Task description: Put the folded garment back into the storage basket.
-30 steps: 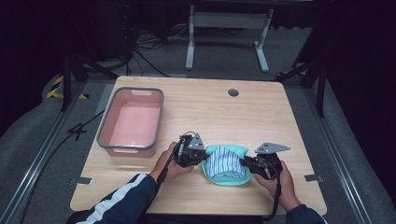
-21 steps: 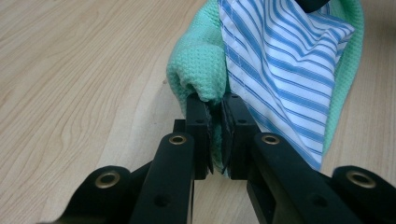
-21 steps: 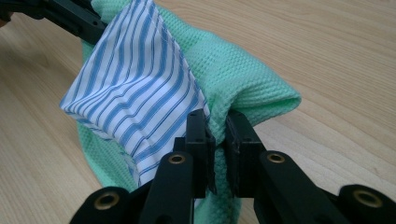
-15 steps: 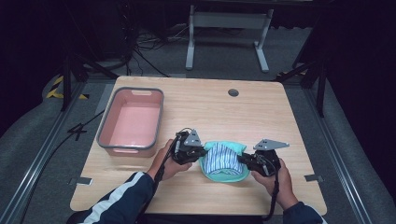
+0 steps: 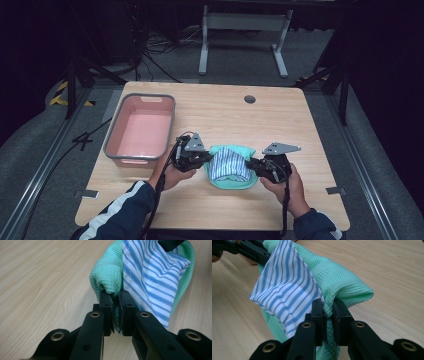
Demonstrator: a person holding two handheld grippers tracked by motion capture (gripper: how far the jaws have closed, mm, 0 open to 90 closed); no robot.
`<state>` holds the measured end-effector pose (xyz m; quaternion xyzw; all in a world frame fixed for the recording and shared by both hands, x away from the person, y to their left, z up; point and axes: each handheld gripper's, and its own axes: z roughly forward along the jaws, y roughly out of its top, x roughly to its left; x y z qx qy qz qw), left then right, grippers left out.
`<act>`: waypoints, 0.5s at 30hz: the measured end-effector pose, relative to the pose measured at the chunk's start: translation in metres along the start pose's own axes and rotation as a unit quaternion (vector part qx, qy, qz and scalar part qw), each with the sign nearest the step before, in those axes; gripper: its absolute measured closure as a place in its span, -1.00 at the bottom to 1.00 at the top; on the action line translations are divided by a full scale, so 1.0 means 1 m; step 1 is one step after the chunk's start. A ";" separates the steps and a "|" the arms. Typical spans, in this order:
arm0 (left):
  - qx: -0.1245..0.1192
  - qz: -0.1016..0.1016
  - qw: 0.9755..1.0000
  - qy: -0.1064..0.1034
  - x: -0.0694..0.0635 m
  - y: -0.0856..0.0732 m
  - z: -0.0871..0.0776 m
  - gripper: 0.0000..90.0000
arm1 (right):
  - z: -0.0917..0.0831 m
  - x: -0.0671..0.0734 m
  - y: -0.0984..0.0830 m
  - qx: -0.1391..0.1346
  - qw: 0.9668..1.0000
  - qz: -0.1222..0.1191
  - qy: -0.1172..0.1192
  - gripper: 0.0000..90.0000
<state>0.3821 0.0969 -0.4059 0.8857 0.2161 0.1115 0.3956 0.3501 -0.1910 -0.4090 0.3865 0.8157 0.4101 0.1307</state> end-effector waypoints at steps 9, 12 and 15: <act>-0.015 -0.009 1.000 0.017 0.008 0.000 -0.017 0.84 | 0.003 0.008 0.021 -0.009 1.000 -0.016 0.002 0.79; -0.021 -0.012 0.999 0.023 0.011 -0.001 -0.023 0.84 | 0.005 0.012 0.029 -0.012 1.000 -0.024 0.004 0.79; -0.026 -0.019 0.999 0.034 0.015 -0.004 -0.031 0.84 | 0.009 0.015 0.037 -0.014 0.999 -0.028 0.009 0.80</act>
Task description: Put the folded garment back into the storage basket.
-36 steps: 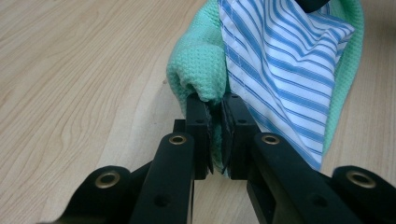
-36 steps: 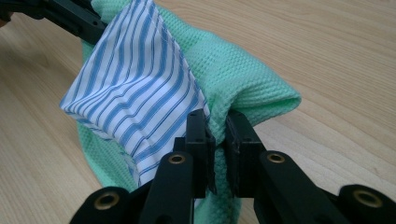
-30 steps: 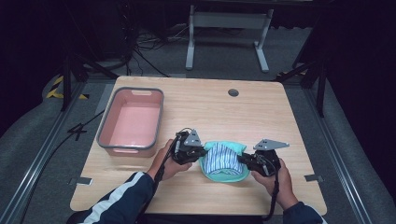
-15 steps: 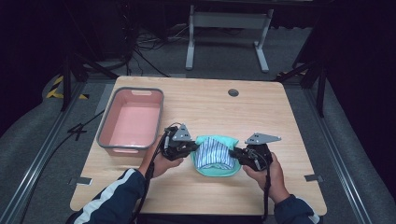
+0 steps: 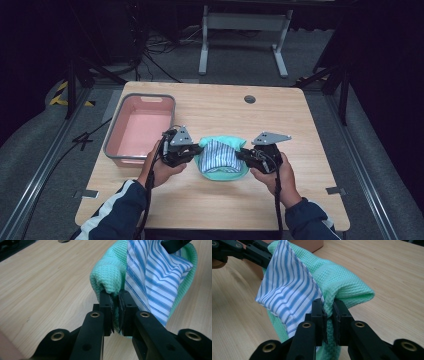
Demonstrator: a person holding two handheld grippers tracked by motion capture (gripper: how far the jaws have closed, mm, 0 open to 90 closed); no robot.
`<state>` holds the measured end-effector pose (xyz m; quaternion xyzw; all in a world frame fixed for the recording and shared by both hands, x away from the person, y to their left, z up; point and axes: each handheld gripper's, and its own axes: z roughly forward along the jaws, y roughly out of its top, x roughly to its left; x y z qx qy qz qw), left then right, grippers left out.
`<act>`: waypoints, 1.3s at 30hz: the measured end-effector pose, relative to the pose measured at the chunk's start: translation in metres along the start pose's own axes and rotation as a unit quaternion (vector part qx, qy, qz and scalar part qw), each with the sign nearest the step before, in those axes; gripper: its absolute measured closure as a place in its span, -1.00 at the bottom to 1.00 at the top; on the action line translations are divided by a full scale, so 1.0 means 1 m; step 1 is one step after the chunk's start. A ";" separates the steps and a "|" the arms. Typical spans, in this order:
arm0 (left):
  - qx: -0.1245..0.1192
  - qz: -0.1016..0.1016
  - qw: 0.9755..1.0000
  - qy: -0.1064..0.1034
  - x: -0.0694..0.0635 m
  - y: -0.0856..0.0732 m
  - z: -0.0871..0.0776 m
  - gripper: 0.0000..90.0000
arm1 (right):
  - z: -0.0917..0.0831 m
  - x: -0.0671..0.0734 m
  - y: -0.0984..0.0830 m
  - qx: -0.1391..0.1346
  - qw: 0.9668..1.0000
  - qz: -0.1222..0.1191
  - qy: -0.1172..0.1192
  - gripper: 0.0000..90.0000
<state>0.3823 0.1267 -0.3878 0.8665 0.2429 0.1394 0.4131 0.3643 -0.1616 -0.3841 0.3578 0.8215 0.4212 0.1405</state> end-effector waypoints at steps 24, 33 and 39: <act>-0.034 -0.068 0.993 0.091 0.038 -0.030 -0.077 0.84 | 0.052 0.042 0.069 -0.017 0.996 -0.055 0.066 0.79; -0.035 -0.085 0.986 0.142 0.052 -0.041 -0.106 0.84 | 0.080 0.062 0.091 -0.025 0.994 -0.053 0.093 0.79; -0.034 -0.094 0.982 0.162 0.063 -0.049 -0.118 0.84 | 0.095 0.075 0.103 -0.030 0.993 -0.057 0.099 0.79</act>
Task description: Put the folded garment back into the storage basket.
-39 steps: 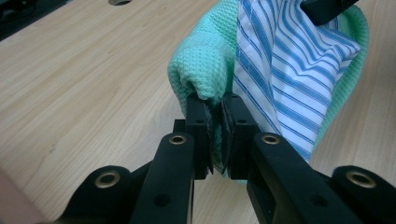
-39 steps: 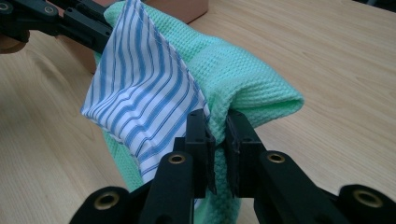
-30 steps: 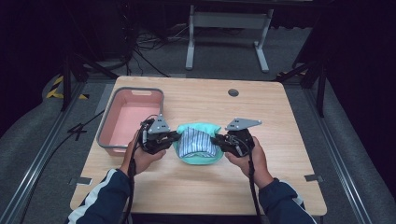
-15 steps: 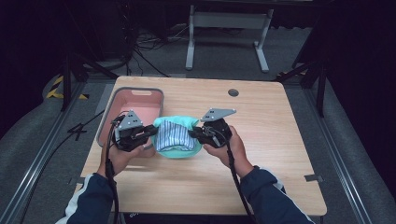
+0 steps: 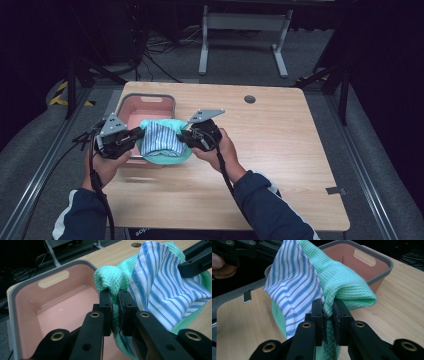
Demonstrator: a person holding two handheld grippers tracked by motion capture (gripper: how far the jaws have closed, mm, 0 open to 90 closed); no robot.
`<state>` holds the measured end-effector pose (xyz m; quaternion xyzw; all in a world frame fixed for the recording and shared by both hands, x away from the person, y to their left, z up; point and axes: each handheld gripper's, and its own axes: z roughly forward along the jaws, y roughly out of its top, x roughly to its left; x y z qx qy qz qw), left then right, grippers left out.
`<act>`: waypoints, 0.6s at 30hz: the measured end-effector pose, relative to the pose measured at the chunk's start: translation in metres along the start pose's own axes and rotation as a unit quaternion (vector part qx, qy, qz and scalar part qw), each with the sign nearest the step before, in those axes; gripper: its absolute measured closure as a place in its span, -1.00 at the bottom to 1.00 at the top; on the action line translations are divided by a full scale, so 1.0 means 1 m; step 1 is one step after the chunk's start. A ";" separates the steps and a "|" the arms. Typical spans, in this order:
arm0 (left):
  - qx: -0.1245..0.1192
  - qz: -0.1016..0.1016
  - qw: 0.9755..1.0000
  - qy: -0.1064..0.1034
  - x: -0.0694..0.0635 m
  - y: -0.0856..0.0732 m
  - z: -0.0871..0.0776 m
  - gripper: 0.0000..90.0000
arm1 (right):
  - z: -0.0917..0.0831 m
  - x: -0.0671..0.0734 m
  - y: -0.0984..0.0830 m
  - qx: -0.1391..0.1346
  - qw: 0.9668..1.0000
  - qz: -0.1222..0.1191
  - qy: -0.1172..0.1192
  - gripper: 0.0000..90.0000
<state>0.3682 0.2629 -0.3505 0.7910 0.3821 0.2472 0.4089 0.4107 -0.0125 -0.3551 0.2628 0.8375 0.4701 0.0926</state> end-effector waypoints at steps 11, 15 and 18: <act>-0.017 -0.015 0.999 0.023 0.021 0.003 -0.008 0.84 | 0.022 0.008 0.025 -0.009 1.000 -0.001 0.008 0.79; -0.021 -0.022 0.999 0.029 0.032 0.003 -0.010 0.84 | 0.032 0.009 0.032 -0.007 1.000 -0.005 0.010 0.79; -0.026 -0.034 0.999 0.033 0.039 0.001 -0.011 0.84 | 0.040 0.010 0.037 -0.006 1.000 -0.006 0.011 0.79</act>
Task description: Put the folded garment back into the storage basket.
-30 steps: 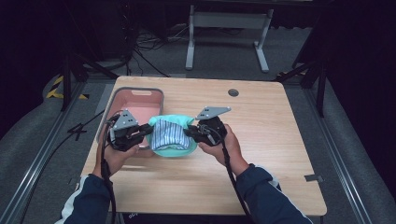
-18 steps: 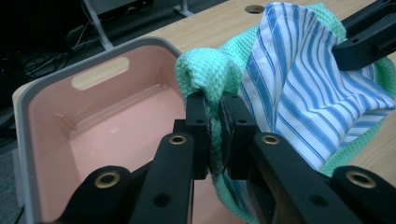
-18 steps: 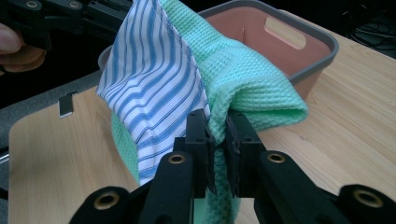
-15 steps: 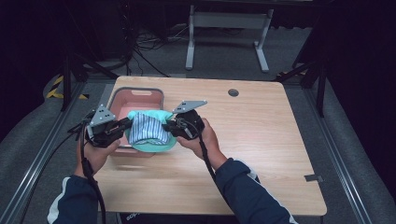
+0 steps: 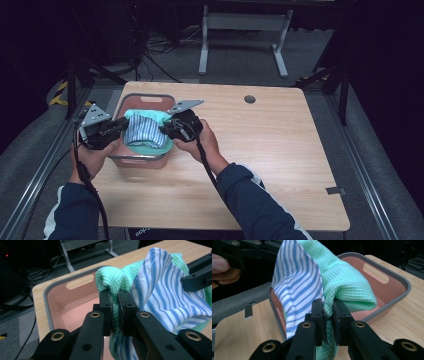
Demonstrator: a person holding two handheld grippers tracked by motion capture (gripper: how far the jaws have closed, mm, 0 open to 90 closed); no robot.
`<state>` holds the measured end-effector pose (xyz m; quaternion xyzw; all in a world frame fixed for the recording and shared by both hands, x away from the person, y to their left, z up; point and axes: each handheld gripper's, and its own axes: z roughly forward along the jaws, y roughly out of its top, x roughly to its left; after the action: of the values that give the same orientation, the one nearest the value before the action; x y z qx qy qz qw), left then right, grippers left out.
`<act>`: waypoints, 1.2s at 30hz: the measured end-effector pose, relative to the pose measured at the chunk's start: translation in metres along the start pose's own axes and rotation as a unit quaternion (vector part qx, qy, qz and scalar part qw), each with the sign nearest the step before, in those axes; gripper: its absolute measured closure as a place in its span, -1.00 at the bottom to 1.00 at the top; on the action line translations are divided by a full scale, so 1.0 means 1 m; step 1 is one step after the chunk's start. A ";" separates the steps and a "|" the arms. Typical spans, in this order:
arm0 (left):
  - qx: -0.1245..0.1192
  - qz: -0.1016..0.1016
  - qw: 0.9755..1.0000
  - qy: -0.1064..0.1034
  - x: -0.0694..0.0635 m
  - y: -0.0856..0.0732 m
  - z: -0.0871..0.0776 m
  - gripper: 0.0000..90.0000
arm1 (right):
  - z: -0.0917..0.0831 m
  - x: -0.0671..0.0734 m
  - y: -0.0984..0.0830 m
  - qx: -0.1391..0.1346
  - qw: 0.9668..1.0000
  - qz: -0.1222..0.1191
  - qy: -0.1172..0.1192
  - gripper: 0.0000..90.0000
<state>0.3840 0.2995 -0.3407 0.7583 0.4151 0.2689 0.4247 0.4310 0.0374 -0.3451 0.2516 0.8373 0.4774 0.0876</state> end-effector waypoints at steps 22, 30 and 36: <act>0.027 -0.017 0.999 0.022 0.023 -0.017 0.015 0.84 | 0.049 -0.002 0.008 0.037 0.999 0.002 0.002 0.79; 0.036 -0.015 0.999 0.028 0.022 -0.021 0.020 0.84 | 0.059 -0.006 0.005 0.045 0.999 0.001 -0.003 0.79; 0.050 -0.014 0.998 0.028 0.024 -0.027 0.027 0.84 | 0.067 -0.007 0.000 0.055 0.998 0.004 -0.002 0.79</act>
<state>0.4064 0.3166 -0.3763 0.7650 0.4503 0.2629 0.3782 0.4633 0.0844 -0.3807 0.2604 0.8610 0.4306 0.0737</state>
